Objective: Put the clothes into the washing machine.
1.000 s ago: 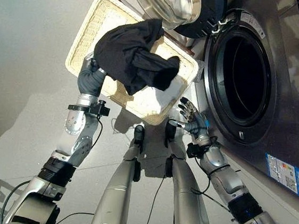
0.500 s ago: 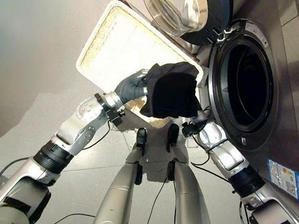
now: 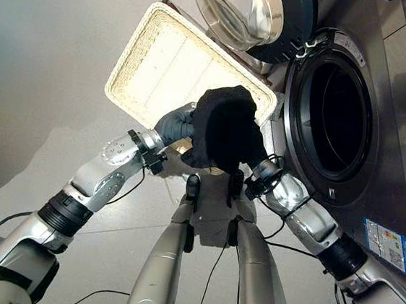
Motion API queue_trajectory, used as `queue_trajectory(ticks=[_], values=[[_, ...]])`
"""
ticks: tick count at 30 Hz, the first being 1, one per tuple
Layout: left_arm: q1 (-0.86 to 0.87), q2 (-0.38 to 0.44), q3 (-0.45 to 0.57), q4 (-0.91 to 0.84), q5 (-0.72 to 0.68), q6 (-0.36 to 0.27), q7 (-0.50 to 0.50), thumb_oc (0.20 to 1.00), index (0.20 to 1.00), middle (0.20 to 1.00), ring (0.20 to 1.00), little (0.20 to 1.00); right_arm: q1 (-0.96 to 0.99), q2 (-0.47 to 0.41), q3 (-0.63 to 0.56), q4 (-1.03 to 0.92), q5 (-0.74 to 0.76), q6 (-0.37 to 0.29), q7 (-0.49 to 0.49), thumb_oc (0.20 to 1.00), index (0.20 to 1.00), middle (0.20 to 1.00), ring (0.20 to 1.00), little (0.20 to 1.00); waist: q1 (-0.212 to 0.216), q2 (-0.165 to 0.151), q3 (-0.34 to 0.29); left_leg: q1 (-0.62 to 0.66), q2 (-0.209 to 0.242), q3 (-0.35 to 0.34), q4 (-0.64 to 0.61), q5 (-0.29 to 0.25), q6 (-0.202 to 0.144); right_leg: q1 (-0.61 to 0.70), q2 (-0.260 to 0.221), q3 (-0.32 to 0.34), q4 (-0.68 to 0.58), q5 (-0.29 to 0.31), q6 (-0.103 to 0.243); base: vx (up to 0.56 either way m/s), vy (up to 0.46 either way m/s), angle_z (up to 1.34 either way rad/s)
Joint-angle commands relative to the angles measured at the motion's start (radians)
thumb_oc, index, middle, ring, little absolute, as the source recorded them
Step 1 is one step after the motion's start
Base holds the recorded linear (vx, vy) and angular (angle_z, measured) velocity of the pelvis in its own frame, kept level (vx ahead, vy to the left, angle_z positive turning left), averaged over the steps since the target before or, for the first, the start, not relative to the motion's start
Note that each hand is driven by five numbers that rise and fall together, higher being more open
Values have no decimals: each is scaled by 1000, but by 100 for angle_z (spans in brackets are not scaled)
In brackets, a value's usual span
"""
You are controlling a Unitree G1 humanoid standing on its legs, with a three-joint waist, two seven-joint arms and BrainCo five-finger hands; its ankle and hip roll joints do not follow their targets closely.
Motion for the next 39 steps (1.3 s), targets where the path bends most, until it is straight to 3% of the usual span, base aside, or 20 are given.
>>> queue_trajectory(ticks=[1, 5, 9, 10, 11, 15, 17, 19, 20, 22, 25, 29, 33, 35, 36, 39], values=[[1, -22, -21, -81, -22, -17, -29, 200, 200, 200, 200, 200, -63, 20, -9, -167, 41, -136, 29, 200, 200, 200, 200, 200, -12, 63, -21, 8, -17, 62, -20, 4, -4, 72, -7, -38, -16, -72, 93, 0, 0, 0], [-8, 2, -57, -72, 31, 53, -51, 200, 200, 200, 200, 200, -65, 6, 4, -141, 105, -153, 25, 200, 200, 200, 200, 200, -14, 66, -21, 3, -17, 67, -23, 8, -3, 69, -8, -39, -25, -65, 93, 0, 0, 0], [-31, 46, -117, -33, 141, 153, 77, 200, 200, 200, 200, 200, -67, -16, 22, -118, 150, -183, -23, 200, 200, 200, 200, 200, -14, 67, -21, -2, -19, 69, -24, 12, -3, 68, -12, -47, -33, -58, 96, -4, -6, 2], [-31, 54, -123, -6, 179, 200, 129, 473, 473, 473, 473, 473, -64, -20, 21, -96, 211, -206, -8, 200, 200, 200, 200, 200, -13, 69, -21, -4, -19, 72, -24, 13, -4, 68, -13, -49, -35, -57, 97, 0, 0, 0], [-34, 66, -130, 20, 235, 257, 192, 1000, 1000, 1000, 1000, 1000, -55, -18, 16, -81, 299, -217, 16, 200, 200, 200, 200, 200, -12, 70, -21, -3, -20, 72, -25, 14, -3, 70, -14, -51, -37, -57, 97, 0, 0, 0], [-36, 84, -134, 61, 310, 310, 232, 1000, 1000, 1000, 1000, 1000, -37, -5, 4, -61, 410, -234, 59, 200, 200, 200, 200, 200, -11, 71, -21, -4, -22, 71, -22, 14, -3, 71, -15, -55, -36, -59, 99, 0, 0, 0], [-7, 113, -119, 82, 376, 305, 314, 1000, 1000, 1000, 1000, 1000, 14, 5, -21, -40, 670, -246, 165, 200, 200, 200, 200, 200, -9, 76, -21, -4, -23, 73, -22, 17, -4, 73, -18, -59, -36, -60, 100, 0, 0, 0], [-2, 114, -114, 84, 371, 307, 341, 1000, 1000, 1000, 1000, 1000, 24, 10, -26, -35, 739, -236, 196, 200, 200, 200, 200, 200, -8, 76, -21, -3, -23, 73, -24, 18, -4, 74, -18, -60, -36, -60, 100, 0, 0, 0], [10, 108, -104, 100, 384, 310, 415, 1000, 1000, 1000, 1000, 1000, 63, 40, -38, -10, 914, -183, 296, 200, 200, 200, 200, 200, -7, 76, -21, 0, -23, 73, -25, 18, -4, 76, -19, -62, -33, -63, 100, 0, 0, 0], [21, 98, -91, 121, 390, 310, 501, 1000, 1000, 1000, 1000, 1000, 94, 74, -44, 7, 1057, -130, 365, 200, 200, 200, 200, 200, -6, 75, -21, -1, -23, 74, -21, 17, -2, 76, -19, -64, -28, -67, 100, 12, -36, -1], [36, 84, -66, 142, 423, 316, 576, 1000, 1000, 1000, 1000, 1000, 120, 100, -48, 19, 1115, -147, 394, 200, 200, 200, 200, 200, -4, 72, -21, -2, -23, 73, -21, 16, -2, 75, -19, -66, -24, -69, 101, 1, -13, 0], [114, 44, 21, 233, 436, 308, 690, 1000, 1000, 1000, 1000, 1000, 188, 147, -106, 58, 1210, -219, 423, 200, 200, 200, 200, 200, -7, 67, -21, -5, -19, 74, -18, 18, -3, 69, -15, -62, -9, -75, 102, 6, 2, -1], [169, 21, 78, 312, 431, 266, 738, 1000, 1000, 1000, 1000, 1000, 218, 165, -183, 120, 1271, -306, 408, 200, 200, 200, 200, 200, -11, 70, -21, 0, -16, 79, -23, 18, -5, 67, -12, -58, -5, -79, 101, 37, 21, -8], [203, 10, 129, 421, 414, 174, 762, 1000, 1000, 1000, 1000, 1000, 216, 164, -303, 226, 1379, -386, 351, 200, 200, 200, 200, 200, -12, 76, -21, 3, -14, 82, -21, 13, -9, 66, -11, -54, 1, -85, 101, 53, 11, -7], [203, 10, 130, 425, 412, 169, 765, 1000, 1000, 1000, 1000, 1000, 215, 165, -308, 229, 1379, -392, 343, 200, 200, 200, 200, 200, -12, 77, -21, 3, -14, 82, -21, 12, -9, 66, -11, -54, 1, -85, 101, 55, -14, -6], [206, 10, 169, 533, 398, 93, 756, 1000, 1000, 1000, 1000, 1000, 147, 146, -490, 358, 1379, -474, 140, 200, 200, 200, 200, 200, -5, 80, -21, 5, -7, 84, -14, -1, -10, 67, -12, -60, 14, -96, 104, 65, -74, -2]])
